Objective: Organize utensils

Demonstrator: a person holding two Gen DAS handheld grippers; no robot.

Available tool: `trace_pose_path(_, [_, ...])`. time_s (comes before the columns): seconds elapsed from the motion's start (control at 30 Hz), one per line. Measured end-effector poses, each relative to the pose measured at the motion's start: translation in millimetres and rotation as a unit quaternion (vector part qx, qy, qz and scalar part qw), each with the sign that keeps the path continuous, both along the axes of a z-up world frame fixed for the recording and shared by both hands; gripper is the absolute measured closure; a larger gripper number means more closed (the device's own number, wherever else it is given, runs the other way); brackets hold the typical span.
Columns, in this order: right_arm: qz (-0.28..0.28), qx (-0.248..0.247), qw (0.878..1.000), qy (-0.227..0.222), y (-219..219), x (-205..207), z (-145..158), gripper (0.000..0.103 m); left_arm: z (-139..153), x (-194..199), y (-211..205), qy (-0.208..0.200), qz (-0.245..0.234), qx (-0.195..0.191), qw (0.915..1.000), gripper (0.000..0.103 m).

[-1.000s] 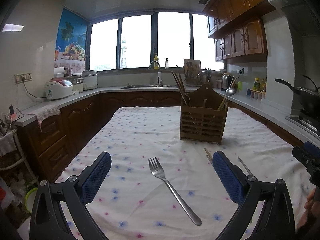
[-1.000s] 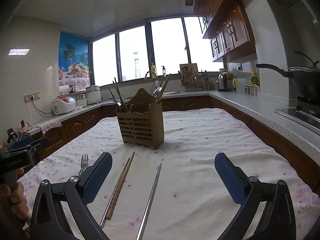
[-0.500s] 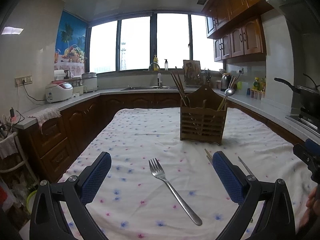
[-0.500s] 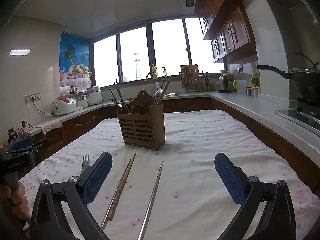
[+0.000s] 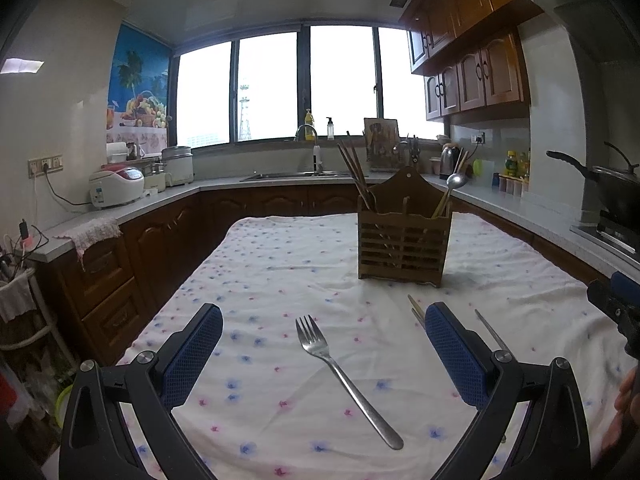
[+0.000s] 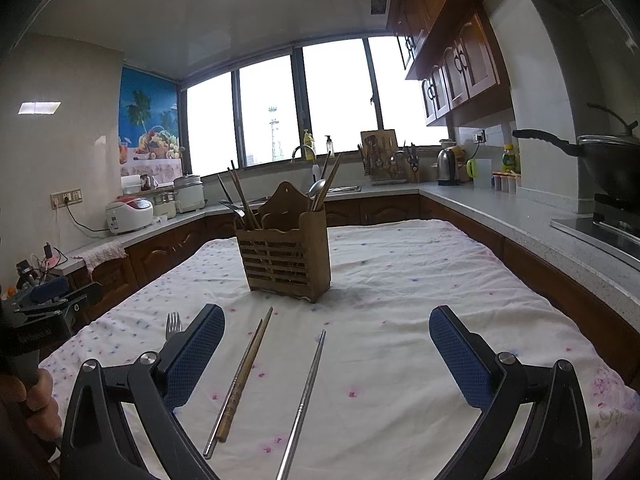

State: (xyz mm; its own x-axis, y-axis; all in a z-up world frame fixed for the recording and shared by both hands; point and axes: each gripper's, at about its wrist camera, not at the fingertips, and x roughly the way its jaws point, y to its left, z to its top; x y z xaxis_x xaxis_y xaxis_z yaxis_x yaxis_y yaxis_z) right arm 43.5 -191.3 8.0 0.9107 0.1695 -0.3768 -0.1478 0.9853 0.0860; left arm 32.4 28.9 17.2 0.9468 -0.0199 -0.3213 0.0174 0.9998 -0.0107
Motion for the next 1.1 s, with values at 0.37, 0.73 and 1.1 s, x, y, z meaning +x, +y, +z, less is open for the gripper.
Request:
trace_pose_path(0.37, [0.0,0.002,1.0,0.001,-0.7,0.3,-0.8,0.0,-1.0,0.3,-0.5,-0.001,-0.002,0.0,1.0,0.001])
trace_pose_path(0.73, [0.0,0.003,1.0,0.0,-0.7,-0.1,-0.8,0.0,-1.4,-0.5,-1.0,-0.001,-0.004,0.0,1.0,0.001])
trace_pose_path(1.1, [0.0,0.004,1.0,0.0,-0.6,1.0,0.0,0.0,-0.5,-1.8,-4.5,-0.001,-0.006,0.0,1.0,0.001])
